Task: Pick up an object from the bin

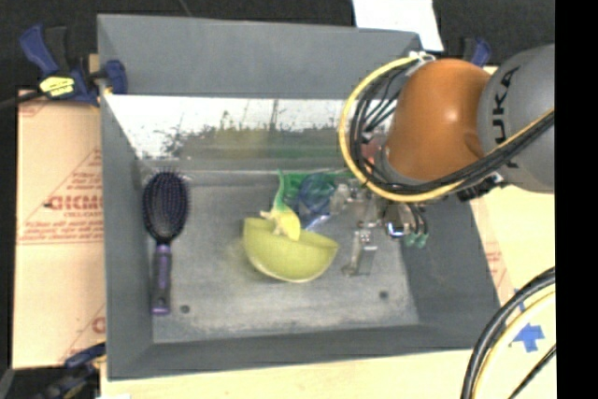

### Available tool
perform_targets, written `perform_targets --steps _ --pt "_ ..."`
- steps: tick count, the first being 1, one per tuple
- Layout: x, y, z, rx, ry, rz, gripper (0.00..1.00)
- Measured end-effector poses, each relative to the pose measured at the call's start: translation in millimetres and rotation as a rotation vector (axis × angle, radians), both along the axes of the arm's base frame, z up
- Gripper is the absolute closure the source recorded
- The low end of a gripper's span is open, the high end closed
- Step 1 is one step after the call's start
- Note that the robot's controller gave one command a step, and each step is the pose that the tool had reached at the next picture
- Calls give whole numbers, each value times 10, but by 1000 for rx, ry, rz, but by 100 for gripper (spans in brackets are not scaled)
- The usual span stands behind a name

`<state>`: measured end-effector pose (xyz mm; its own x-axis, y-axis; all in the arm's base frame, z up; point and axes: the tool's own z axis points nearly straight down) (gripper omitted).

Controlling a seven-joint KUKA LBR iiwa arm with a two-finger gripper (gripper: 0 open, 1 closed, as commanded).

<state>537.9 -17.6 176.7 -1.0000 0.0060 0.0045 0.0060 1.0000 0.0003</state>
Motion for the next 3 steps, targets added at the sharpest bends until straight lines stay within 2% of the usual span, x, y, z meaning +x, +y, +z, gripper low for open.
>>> perform_targets --steps 1,2,3 --pt "18 -1 39 -1 -8 1 0" --pt "-63 483 -1068 0 -9 -46 0" --pt "-102 479 -545 -1 -24 -36 0"
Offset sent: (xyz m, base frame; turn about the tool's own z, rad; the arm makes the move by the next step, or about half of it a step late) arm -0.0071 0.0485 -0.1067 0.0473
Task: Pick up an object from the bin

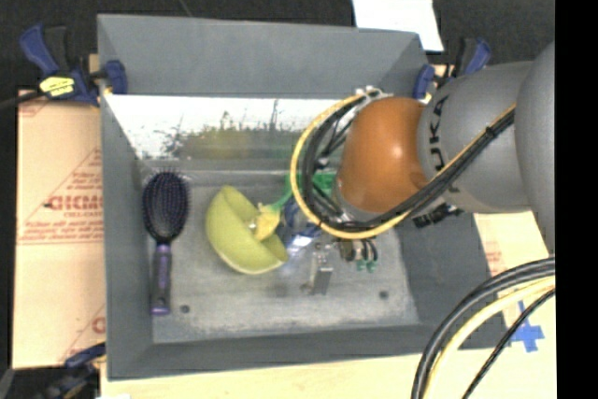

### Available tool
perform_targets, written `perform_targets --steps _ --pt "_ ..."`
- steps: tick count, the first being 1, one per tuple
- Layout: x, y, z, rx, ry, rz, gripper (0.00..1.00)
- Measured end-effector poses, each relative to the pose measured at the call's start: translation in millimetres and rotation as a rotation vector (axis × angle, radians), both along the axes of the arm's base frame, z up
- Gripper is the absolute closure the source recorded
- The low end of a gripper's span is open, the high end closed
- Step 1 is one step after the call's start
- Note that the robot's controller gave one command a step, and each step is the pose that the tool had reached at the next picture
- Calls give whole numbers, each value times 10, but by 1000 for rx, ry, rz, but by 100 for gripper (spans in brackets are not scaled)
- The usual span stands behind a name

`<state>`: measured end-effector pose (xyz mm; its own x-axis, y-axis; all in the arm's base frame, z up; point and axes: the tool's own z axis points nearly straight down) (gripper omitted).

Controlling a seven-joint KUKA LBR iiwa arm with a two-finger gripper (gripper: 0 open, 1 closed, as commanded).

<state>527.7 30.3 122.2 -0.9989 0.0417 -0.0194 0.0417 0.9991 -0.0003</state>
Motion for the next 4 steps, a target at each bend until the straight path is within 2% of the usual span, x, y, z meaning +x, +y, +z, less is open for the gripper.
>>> perform_targets --steps 1,2,3,4 --pt "256 623 -209 -2 11 232 0" --pt "181 9 -514 -5 -4 217 0" --pt "1006 532 -474 4 -15 191 100" --pt "1006 532 -474 4 -15 191 100"
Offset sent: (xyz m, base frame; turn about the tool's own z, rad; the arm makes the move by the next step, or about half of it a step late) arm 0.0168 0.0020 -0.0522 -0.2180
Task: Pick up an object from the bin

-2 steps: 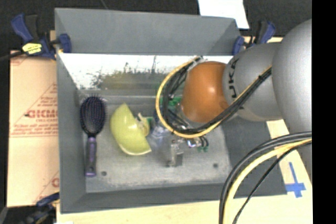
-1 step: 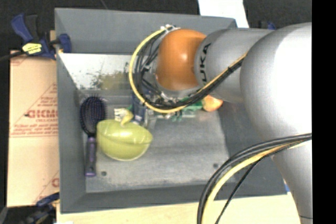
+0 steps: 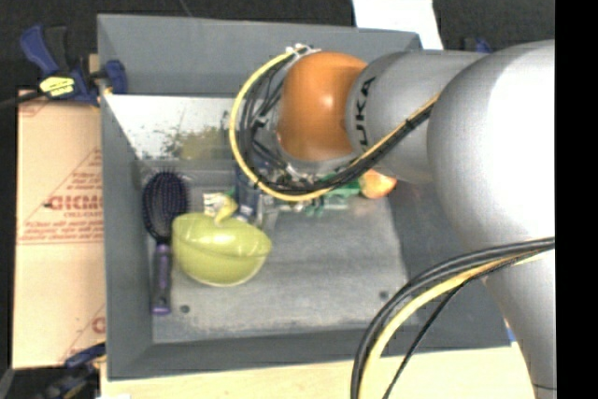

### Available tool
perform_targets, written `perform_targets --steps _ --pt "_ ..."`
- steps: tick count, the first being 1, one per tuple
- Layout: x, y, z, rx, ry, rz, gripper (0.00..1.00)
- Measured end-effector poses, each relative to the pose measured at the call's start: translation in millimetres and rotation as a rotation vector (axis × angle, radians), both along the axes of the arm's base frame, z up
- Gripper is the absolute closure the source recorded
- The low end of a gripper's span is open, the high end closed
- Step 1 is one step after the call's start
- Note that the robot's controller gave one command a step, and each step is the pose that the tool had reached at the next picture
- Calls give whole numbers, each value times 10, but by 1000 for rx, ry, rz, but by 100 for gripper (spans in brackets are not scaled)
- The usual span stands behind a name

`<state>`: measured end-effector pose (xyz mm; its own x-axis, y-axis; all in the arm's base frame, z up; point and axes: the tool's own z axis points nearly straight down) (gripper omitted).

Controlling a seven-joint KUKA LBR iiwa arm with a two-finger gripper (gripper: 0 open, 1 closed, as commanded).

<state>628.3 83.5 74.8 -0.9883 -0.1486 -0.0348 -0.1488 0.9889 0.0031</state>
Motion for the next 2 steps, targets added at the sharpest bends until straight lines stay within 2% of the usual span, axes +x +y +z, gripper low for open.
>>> perform_targets --steps 1,2 --pt "-43 -12 242 -3 15 0 100" --pt "-17 -17 560 -2 5 -1 100"
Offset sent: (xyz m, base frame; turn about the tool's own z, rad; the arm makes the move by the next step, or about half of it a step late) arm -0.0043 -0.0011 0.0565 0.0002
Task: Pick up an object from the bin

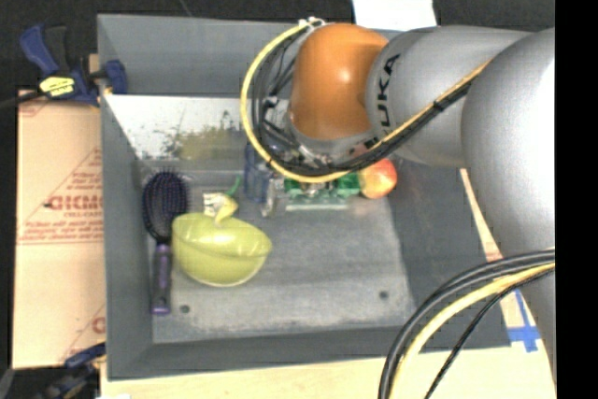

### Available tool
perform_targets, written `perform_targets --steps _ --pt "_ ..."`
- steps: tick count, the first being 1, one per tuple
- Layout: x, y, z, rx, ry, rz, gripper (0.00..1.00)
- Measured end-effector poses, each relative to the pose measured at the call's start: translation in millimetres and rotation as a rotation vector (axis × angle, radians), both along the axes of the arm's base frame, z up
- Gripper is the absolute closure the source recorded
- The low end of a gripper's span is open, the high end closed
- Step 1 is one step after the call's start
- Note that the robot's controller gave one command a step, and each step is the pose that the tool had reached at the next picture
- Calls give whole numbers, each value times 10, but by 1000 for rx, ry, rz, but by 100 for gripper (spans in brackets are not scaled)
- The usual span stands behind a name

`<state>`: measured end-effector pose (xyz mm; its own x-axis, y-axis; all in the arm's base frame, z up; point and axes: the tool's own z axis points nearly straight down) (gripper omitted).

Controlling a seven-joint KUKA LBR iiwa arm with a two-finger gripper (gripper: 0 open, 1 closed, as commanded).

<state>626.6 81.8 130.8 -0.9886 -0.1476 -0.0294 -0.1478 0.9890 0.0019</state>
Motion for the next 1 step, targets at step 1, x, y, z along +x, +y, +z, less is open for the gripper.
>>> perform_targets --steps 1 --pt "-12 -4 106 -1 3 0 100"
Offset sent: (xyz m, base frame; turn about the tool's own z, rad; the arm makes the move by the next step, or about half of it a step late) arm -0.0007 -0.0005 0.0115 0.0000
